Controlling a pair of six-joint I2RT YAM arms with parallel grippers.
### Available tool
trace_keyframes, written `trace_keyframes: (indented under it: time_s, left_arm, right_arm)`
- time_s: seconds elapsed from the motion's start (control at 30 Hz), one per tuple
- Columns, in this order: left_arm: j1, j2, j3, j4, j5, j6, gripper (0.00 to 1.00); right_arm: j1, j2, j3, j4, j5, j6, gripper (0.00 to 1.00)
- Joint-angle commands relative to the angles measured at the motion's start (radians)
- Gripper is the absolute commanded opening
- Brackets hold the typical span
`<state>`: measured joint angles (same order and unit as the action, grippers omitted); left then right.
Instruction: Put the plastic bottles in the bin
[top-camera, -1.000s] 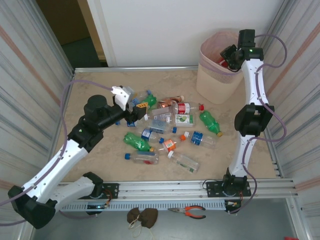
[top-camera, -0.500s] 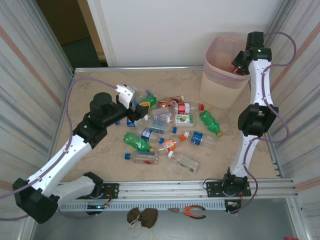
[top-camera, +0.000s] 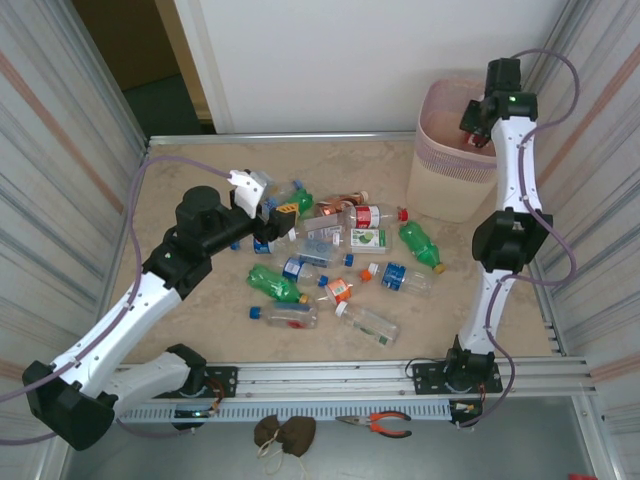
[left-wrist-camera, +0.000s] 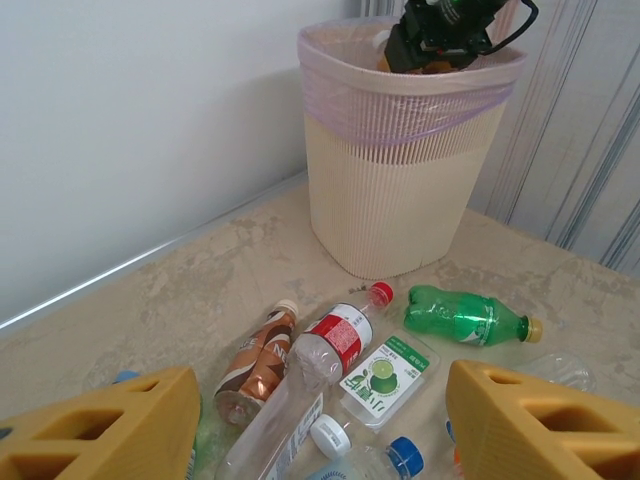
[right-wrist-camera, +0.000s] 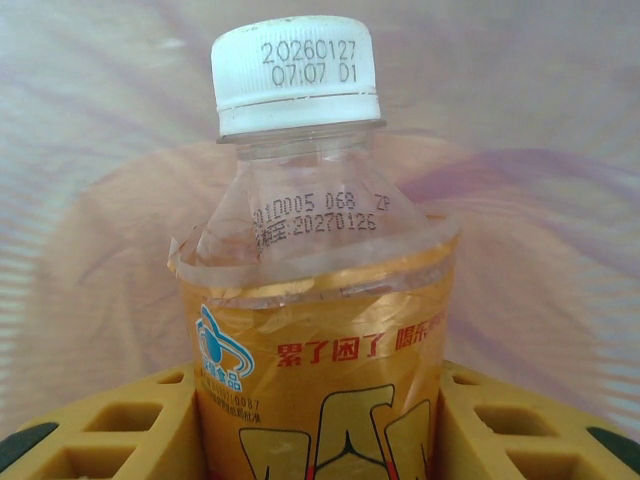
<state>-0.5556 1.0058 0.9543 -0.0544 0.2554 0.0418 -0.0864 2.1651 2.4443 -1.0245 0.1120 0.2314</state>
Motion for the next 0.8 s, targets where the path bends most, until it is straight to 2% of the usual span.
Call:
trace_keyframes:
  time_s: [0.0, 0.4, 0.77]
  left_arm:
    - [0.012, -0.015, -0.005, -0.012, -0.034, 0.020, 0.66]
    - [0.018, 0.048, 0.026, -0.130, -0.073, 0.035, 0.66]
    - [0.040, 0.140, 0.042, -0.273, -0.154, -0.042, 0.65]
  right_arm:
    - [0.015, 0.046, 0.042, 0.023, -0.089, -0.047, 0.47]
    - [0.035, 0.180, 0.038, 0.020, -0.096, -0.005, 0.51]
    - [0.037, 0.281, 0.035, 0.003, -0.107, -0.009, 0.58]
